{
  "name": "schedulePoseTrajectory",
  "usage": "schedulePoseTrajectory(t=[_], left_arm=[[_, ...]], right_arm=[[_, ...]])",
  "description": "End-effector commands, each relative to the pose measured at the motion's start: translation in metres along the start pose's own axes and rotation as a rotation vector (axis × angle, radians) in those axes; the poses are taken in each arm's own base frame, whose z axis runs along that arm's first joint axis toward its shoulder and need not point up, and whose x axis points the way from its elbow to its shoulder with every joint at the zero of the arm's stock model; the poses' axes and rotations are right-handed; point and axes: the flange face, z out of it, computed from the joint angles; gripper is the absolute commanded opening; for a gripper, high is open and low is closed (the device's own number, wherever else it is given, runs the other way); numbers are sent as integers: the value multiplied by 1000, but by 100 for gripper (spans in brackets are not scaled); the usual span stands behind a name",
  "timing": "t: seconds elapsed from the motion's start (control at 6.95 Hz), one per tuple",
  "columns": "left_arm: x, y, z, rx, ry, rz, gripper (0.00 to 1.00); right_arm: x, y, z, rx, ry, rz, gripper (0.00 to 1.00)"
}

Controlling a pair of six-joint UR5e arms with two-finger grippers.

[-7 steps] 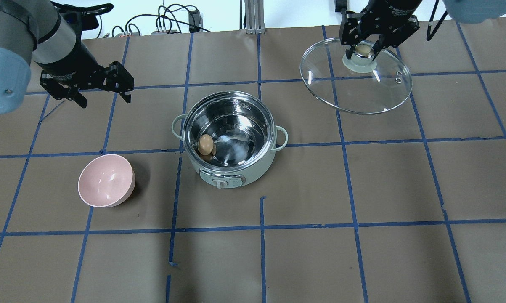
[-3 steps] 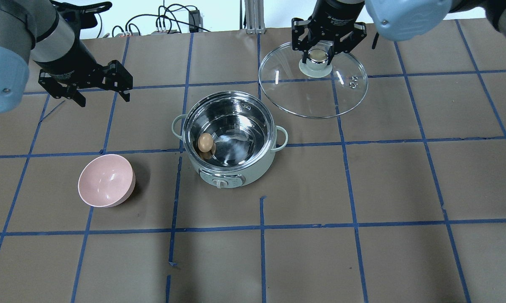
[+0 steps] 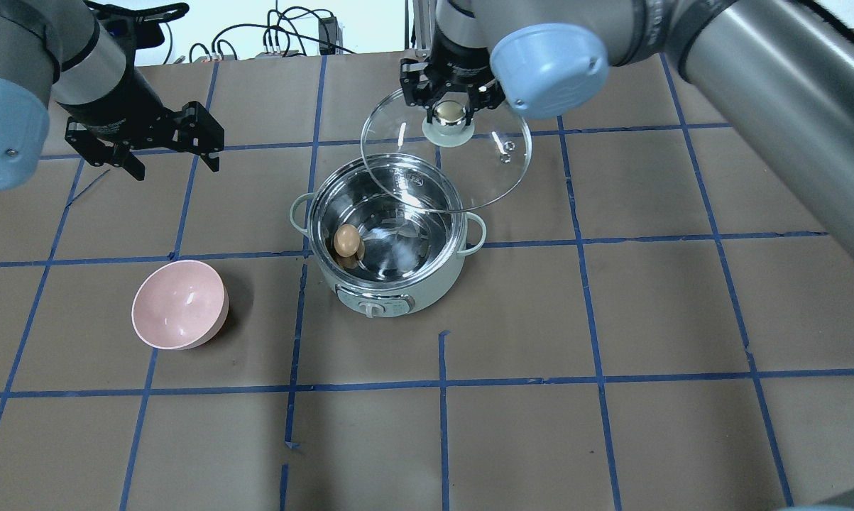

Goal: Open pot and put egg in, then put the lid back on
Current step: 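Carry the glass lid back over the pot with the right gripper and lower it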

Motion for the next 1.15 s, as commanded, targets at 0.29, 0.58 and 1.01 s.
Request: schedulePoseTrajectory(t=[0.29, 0.58, 1.01], left_arm=[[-2, -1, 0, 0, -1, -5, 100], [-17, -3, -2, -2, -2, -20, 100], [-23, -8, -44, -30, 2, -28, 100]], right_arm=[[-92, 33, 75, 36, 4, -28, 23], [-90, 50, 63, -37, 67, -32, 23], [-83, 53, 54, -42, 107, -45, 23]])
